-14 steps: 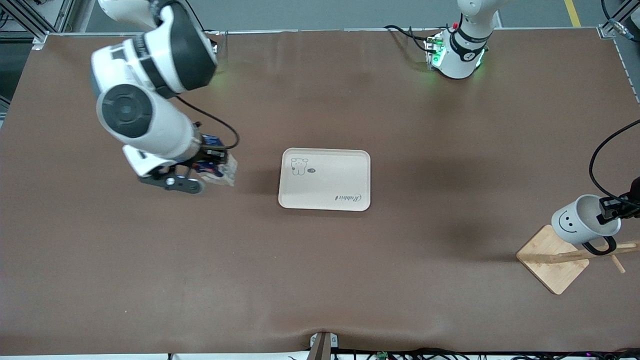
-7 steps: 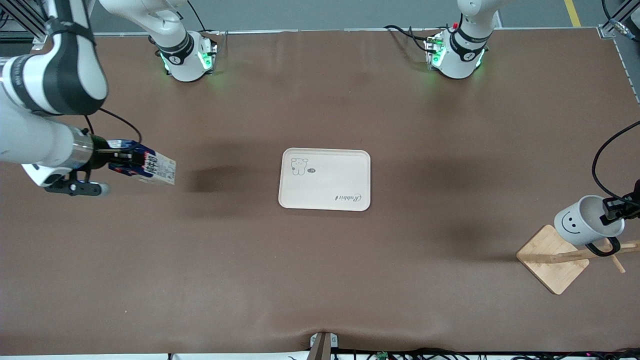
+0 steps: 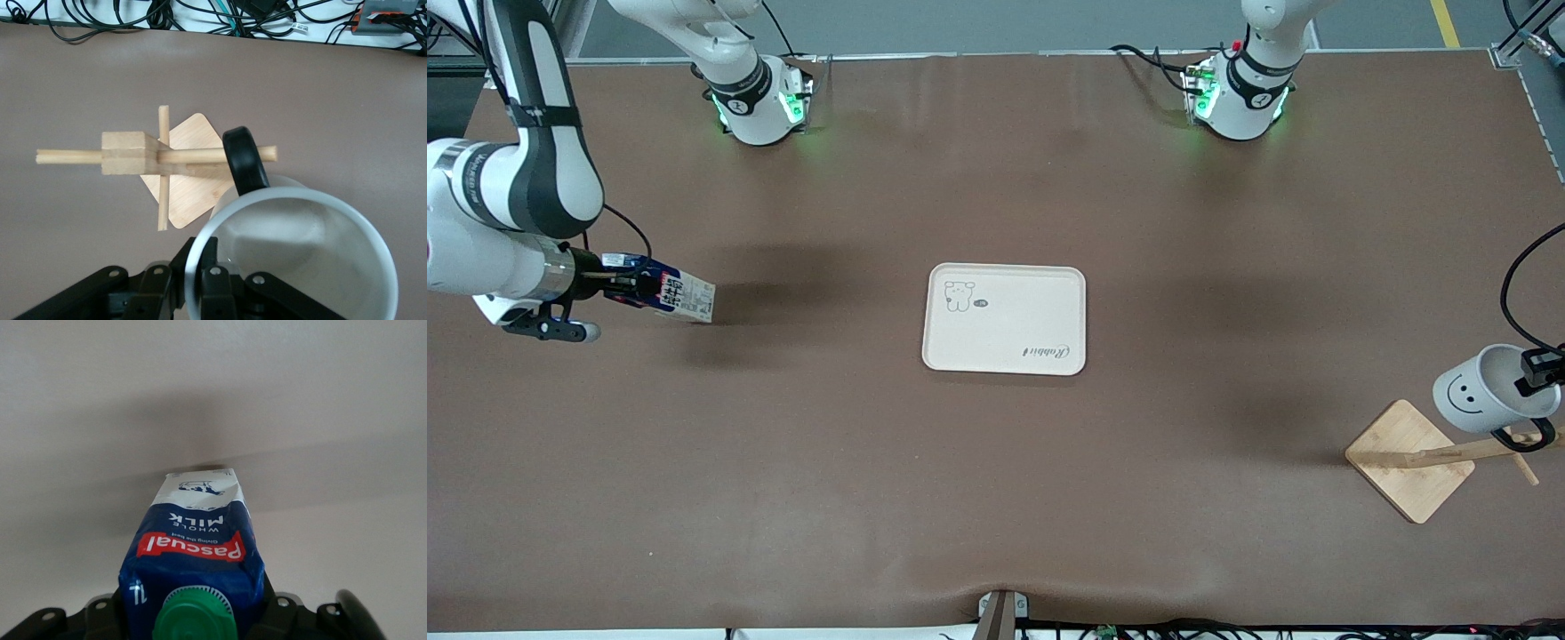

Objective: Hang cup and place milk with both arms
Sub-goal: 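Hang the mug on the stand peg while the right gripper lowers the milk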

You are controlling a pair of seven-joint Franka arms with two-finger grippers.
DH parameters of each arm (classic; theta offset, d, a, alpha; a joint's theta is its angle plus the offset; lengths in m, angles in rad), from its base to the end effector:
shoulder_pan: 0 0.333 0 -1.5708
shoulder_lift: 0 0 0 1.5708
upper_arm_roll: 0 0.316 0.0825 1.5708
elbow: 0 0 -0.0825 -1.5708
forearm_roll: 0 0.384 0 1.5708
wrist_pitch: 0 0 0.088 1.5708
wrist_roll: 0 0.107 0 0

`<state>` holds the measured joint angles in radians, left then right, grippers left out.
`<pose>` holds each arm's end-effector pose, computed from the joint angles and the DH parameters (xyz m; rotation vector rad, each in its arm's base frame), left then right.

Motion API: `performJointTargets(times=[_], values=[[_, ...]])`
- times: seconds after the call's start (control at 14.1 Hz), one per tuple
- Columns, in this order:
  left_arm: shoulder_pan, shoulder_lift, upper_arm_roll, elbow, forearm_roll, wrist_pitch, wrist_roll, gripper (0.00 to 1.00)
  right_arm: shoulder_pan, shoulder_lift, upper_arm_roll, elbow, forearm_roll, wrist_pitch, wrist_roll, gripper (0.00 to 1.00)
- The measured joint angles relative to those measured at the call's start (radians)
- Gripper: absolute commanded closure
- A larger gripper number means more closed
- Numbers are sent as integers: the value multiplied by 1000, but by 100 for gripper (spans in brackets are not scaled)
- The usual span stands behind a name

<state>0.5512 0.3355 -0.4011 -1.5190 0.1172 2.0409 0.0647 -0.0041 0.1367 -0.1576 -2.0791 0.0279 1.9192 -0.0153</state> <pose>0.6614 0.1426 0.5021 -3.1149 -0.1205 -0.3347 0.5276 -0.0831 0.3427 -3.0690 0.2484 0.4548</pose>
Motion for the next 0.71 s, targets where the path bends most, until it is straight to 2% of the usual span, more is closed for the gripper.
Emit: performJointTargets(times=[0.21,0.28,0.35,0.42,0.5,0.57,0.64,0.71], values=[[13,13,0,0,0,0,0,100,-14,0,0,-52,-3,61,-2,100],[16,19,0,0,0,0,0,82,-14,0,1,-72,-4,82,-2,94],[17,23,0,0,-1,0,0,39,-14,-3,2,-79,-5,92,-2,87],[17,26,0,0,-1,1,0,0,-15,-8,2,-83,-5,92,-2,76],[17,27,0,0,-1,2,-1,0,-16,-9,2,-86,-5,96,-3,66],[17,27,0,2,-1,2,-5,0,-16,-9,2,-87,-5,97,-3,36],[17,27,-3,6,-2,2,-15,0,-16,-9,2,-87,-5,97,-3,32],[16,26,-7,10,-2,3,-33,0,-16,-9,2,-88,-5,97,-4,15]])
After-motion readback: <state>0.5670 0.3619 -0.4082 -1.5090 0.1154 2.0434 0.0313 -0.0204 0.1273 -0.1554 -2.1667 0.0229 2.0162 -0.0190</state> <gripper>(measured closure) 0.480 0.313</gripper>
